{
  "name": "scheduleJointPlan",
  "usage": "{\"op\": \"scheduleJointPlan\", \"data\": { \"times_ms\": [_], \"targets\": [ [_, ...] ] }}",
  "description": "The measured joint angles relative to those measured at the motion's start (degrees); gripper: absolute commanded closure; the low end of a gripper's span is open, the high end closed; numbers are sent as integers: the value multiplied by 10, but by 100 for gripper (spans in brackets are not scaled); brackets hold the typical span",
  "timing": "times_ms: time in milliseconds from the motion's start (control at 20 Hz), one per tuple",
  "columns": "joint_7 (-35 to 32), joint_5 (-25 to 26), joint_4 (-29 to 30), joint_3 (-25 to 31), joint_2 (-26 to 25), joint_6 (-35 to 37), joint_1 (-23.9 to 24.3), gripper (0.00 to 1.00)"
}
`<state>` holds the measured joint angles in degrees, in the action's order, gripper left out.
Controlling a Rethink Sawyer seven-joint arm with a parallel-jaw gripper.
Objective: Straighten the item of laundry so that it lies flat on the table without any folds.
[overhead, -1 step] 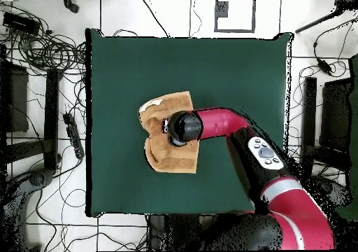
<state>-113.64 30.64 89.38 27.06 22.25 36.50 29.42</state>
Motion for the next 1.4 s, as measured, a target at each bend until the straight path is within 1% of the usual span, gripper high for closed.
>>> {"op": "scheduleJointPlan", "data": {
  "times_ms": [350, 550, 750, 1100, 1400],
  "targets": [
    [26, 31, -2, 24, -3, 0, 49, 0],
    [31, 39, -2, 32, -4, 0, 61, 0],
    [36, 43, -2, 36, -5, 4, 63, 0],
    [53, 60, -2, 58, -9, 19, 83, 0],
    [89, 64, -2, 80, -17, 25, 113, 0]
  ]
}}
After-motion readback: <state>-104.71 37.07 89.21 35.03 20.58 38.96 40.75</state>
